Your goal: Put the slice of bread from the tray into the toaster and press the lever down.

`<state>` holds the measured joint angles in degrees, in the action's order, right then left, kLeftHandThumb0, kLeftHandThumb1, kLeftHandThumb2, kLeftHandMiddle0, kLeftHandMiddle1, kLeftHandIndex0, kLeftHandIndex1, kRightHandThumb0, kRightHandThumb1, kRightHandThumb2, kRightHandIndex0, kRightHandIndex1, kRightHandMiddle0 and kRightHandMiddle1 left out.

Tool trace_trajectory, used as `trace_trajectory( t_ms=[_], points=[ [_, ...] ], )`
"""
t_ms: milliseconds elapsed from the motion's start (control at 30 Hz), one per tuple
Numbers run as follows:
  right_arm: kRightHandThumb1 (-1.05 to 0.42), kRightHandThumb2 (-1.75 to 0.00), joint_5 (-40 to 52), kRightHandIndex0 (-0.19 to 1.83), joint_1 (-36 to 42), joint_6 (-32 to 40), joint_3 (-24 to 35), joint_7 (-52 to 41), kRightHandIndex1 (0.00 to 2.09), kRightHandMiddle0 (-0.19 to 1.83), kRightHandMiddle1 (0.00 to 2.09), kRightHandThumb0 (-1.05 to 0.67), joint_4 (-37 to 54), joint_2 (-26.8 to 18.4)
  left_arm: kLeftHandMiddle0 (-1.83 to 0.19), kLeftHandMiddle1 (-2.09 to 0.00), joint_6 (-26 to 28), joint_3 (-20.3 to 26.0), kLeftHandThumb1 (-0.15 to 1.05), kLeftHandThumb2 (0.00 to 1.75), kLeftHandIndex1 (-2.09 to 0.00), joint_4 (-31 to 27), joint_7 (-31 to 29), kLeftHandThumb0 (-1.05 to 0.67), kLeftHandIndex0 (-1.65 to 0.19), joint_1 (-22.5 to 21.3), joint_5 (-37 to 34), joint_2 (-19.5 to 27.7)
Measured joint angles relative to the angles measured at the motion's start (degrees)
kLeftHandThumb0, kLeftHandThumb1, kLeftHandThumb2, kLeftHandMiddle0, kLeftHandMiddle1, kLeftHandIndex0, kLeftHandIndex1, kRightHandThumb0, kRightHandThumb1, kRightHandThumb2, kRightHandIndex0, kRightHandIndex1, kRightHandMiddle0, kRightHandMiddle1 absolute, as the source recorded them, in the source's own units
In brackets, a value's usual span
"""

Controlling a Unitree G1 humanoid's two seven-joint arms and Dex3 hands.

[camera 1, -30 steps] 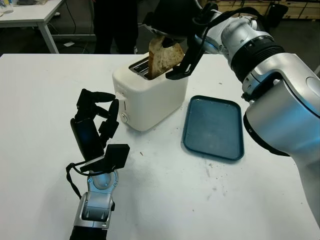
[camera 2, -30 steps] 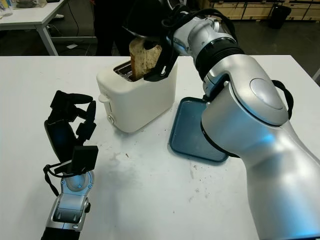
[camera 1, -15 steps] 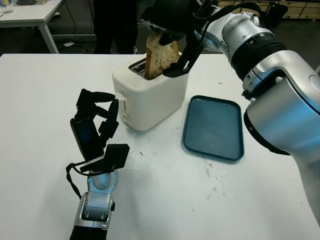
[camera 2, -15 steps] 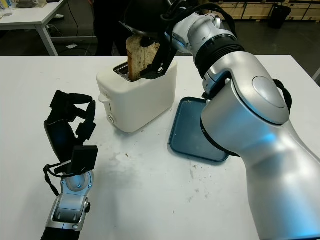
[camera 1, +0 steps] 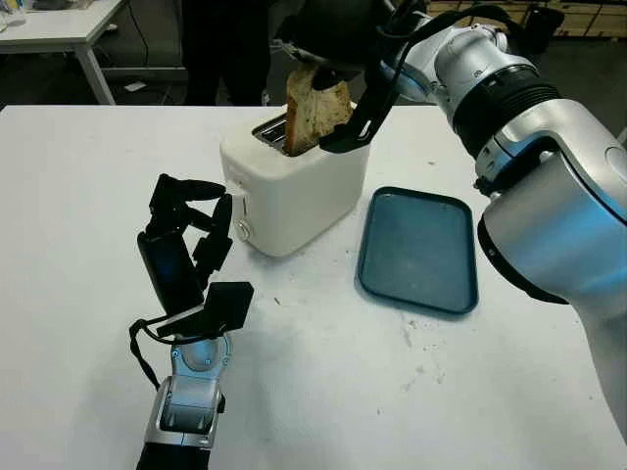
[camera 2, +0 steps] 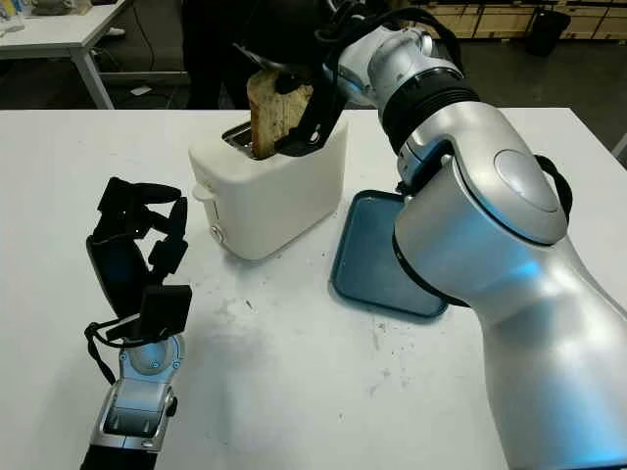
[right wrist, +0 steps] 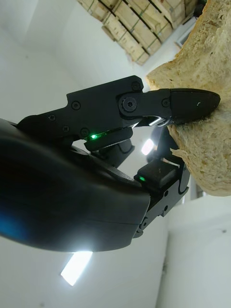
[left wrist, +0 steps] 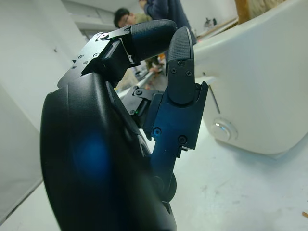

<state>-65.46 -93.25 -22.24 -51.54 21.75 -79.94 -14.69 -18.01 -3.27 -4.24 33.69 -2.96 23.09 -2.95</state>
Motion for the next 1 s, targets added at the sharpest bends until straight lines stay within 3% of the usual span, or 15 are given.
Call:
trace_trajectory(
  t_ms=[33, 133, 200, 267, 367, 667, 833, 1000],
  points=[
    [-0.92, -0.24, 0.0, 0.87, 0.08, 0.0, -0.01, -1.05, 1.65, 0.72, 1.35, -0.69, 0.0, -0.02, -0.74, -1.75, 0.0, 0.0, 0.92, 0.28, -1.48, 0.0, 0.0, -0.44, -0.55, 0.0, 0.0, 0.0],
    [-0.92, -0.14, 0.0, 0.7, 0.12, 0.0, -0.17, -4.45, 1.54, 0.6, 1.44, -0.72, -0.04, -0.06, -0.75, -1.75, 0.0, 0.0, 0.92, 0.27, -1.48, 0.0, 0.0, -0.43, -0.55, 0.0, -0.01, 0.0],
    [-0.92, -0.07, -0.01, 0.61, 0.12, 0.01, -0.38, -6.64, 1.03, 0.62, 1.11, -0.72, -0.06, -0.1, -0.75, -1.75, 0.0, 0.01, 0.92, 0.27, -1.47, 0.0, 0.0, -0.42, -0.55, 0.0, -0.02, 0.0],
    [-0.92, -0.04, -0.01, 0.61, 0.12, 0.01, -0.64, -8.33, 0.6, 0.71, 0.51, -0.71, -0.07, -0.19, -0.75, -1.75, -0.01, 0.03, 0.92, 0.27, -1.47, 0.0, -0.01, -0.42, -0.55, 0.0, -0.08, 0.0],
    [-0.91, -0.02, -0.12, 0.48, 0.12, 0.11, -1.07, -10.74, 0.36, 0.67, 0.11, -0.72, -0.07, -0.36, -0.75, -1.75, -0.01, 0.06, 0.92, 0.27, -1.47, 0.0, -0.02, -0.42, -0.55, 0.0, -0.41, 0.0],
    [-0.84, 0.0, -0.38, 0.23, 0.07, 1.85, -2.38, -13.79, 0.21, 0.46, 0.0, -0.64, -0.07, -0.41, -0.74, -1.75, -0.01, 0.05, 0.92, 0.27, -1.47, 0.01, -0.02, -0.42, -0.55, 0.0, -0.41, 0.01],
    [-0.78, 0.0, 2.2, 0.15, 0.02, 1.86, 1.0, -16.27, 0.17, 0.37, 0.0, -0.57, 0.0, -0.59, -0.75, -1.75, -0.02, 0.05, 0.92, 0.26, -1.46, 0.04, -0.02, -0.42, -0.55, 0.01, -0.67, 0.01],
    [-0.79, -0.01, 9.87, 0.34, -0.12, 1.88, 9.58, -14.5, 0.31, 0.49, 0.06, -0.54, 0.68, -2.31, -0.76, -1.75, -0.02, 0.08, 0.92, 0.26, -1.46, 0.05, -0.02, -0.43, -0.55, 0.03, -0.8, 0.01]
  ],
)
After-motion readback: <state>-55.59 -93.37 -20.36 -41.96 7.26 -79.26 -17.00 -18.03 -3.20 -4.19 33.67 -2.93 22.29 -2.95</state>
